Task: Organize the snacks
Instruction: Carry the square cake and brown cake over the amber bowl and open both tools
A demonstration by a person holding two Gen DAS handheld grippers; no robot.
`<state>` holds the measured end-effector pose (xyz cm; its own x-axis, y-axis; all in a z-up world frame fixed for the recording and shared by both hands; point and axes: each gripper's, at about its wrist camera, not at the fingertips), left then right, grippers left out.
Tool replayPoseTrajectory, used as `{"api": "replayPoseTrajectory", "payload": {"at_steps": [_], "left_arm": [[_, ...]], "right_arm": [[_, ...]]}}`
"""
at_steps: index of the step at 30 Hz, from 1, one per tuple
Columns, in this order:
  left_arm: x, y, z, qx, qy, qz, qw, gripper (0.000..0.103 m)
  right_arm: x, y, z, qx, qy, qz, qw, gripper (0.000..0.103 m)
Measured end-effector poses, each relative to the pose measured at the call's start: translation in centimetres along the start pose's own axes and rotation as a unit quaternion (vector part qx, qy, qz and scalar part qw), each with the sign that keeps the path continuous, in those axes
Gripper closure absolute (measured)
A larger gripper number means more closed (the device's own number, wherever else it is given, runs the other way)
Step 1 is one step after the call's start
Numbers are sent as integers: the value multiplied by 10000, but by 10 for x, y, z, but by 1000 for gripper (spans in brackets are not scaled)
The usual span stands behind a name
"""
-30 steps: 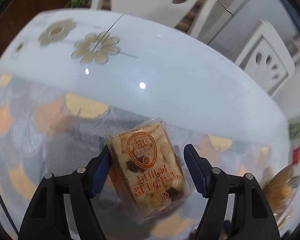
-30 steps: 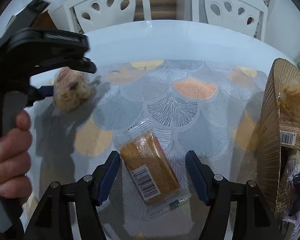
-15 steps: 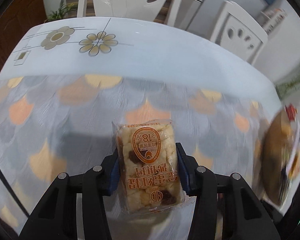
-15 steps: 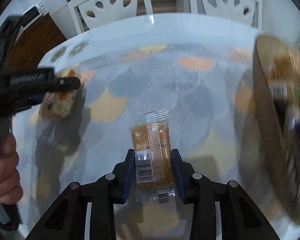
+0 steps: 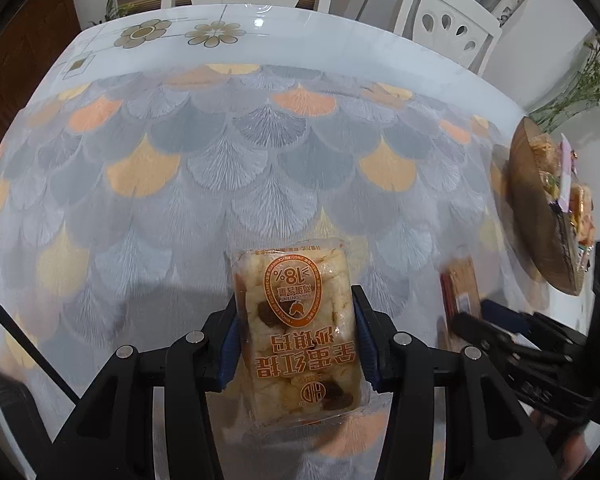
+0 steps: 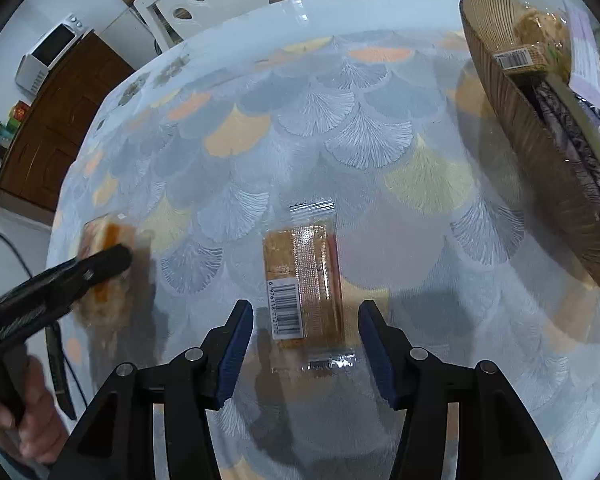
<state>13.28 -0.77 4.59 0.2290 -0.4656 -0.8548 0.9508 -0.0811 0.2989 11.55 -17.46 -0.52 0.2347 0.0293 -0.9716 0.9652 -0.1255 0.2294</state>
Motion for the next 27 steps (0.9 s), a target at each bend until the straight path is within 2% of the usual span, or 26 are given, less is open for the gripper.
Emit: {"api": "replayPoseTrajectory", "payload": {"at_steps": [5, 8, 10, 14, 19, 27], "left_arm": [[-9, -12, 4, 85, -23, 36, 10000, 58], [-14, -14, 5, 138, -51, 79, 9999, 58], [-19, -16, 7, 187, -72, 123, 9997, 58], [-27, -19, 11, 276, -140, 189, 9993, 58], [-34, -20, 19, 410, -310, 226, 9984, 58], [-36, -13, 62, 852, -713, 324, 9933, 58]], "right_arm": [[5, 4, -22, -164, -602, 317, 9975, 51], [5, 0, -26, -88, -880, 452, 9951, 61], [3, -2, -22, -9, -873, 488, 9950, 69], [-2, -4, -14, 239, -504, 321, 9979, 69], [-11, -26, -6, 622, -193, 92, 9978, 69], [-55, -57, 7, 970, -149, 262, 9948, 69]]}}
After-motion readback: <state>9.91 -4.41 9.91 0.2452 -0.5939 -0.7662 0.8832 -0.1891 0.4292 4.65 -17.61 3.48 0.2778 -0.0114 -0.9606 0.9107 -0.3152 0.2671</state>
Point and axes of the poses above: each gripper's, at about its wrist camera, not at the fingertips, and x roughly the way its jaws point, z to its right, y to its top, and after that the axes turned 12 degrees about -y, right-handed
